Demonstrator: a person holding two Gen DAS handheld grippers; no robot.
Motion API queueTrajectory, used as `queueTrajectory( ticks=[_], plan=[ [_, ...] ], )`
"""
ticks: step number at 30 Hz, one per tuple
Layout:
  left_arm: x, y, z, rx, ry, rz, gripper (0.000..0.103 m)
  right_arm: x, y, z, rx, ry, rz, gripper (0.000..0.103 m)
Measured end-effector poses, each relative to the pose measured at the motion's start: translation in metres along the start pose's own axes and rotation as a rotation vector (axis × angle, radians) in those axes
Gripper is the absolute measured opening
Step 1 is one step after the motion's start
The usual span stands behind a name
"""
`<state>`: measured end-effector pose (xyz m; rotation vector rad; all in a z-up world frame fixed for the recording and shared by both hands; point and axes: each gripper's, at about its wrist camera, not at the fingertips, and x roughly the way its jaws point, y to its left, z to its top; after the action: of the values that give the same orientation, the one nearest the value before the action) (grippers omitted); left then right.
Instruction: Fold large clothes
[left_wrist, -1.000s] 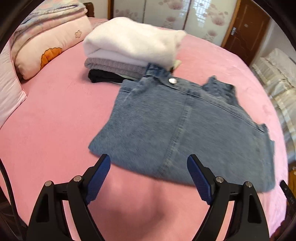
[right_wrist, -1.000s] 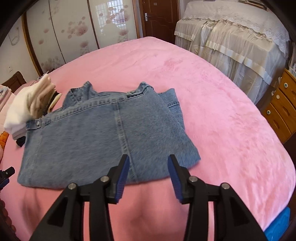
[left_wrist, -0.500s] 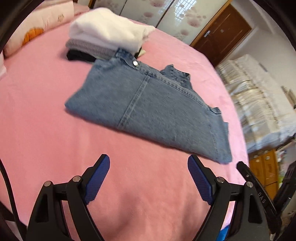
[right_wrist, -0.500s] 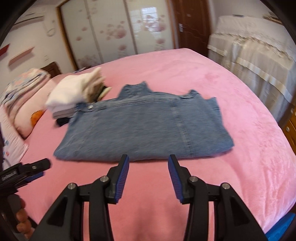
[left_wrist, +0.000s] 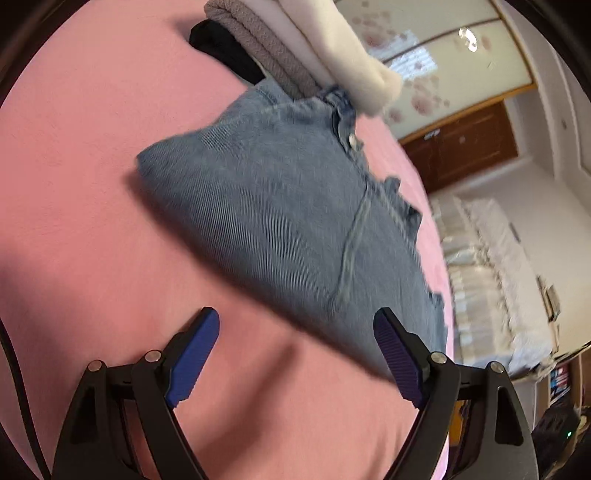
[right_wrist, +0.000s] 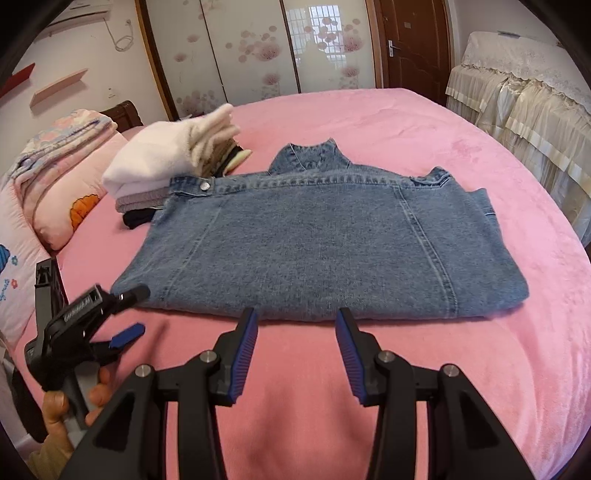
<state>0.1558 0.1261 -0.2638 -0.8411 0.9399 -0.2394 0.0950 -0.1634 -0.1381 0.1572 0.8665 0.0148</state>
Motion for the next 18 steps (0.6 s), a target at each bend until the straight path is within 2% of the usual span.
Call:
queueTrajectory(
  ticks=[5,9,13,14,15,17,18],
  plan=[
    [0.023,-0.001,0.024,0.035,-0.087,-0.024,0.084,0.025,-0.001,0.002,0.014,0.015,-0.010,0.044],
    [0.038,-0.002,0.044,0.026,-0.110,-0.047,0.084,0.041,0.000,0.007,0.017,0.020,-0.020,0.044],
    [0.052,-0.009,0.057,0.026,-0.127,-0.027,0.084,0.051,-0.002,0.011,0.023,0.019,-0.022,0.044],
    [0.054,-0.013,0.058,0.030,-0.139,-0.008,0.080,0.053,-0.002,0.012,0.022,0.019,-0.023,0.044],
    [0.052,-0.016,0.058,0.031,-0.152,0.014,0.061,0.055,-0.002,0.012,0.021,0.017,-0.026,0.044],
    [0.052,-0.023,0.058,0.060,-0.156,0.116,0.029,0.057,-0.004,0.014,0.016,0.011,-0.033,0.044],
    [0.051,-0.024,0.058,0.057,-0.160,0.124,0.025,0.058,-0.005,0.015,0.012,0.005,-0.036,0.044]
  ],
)
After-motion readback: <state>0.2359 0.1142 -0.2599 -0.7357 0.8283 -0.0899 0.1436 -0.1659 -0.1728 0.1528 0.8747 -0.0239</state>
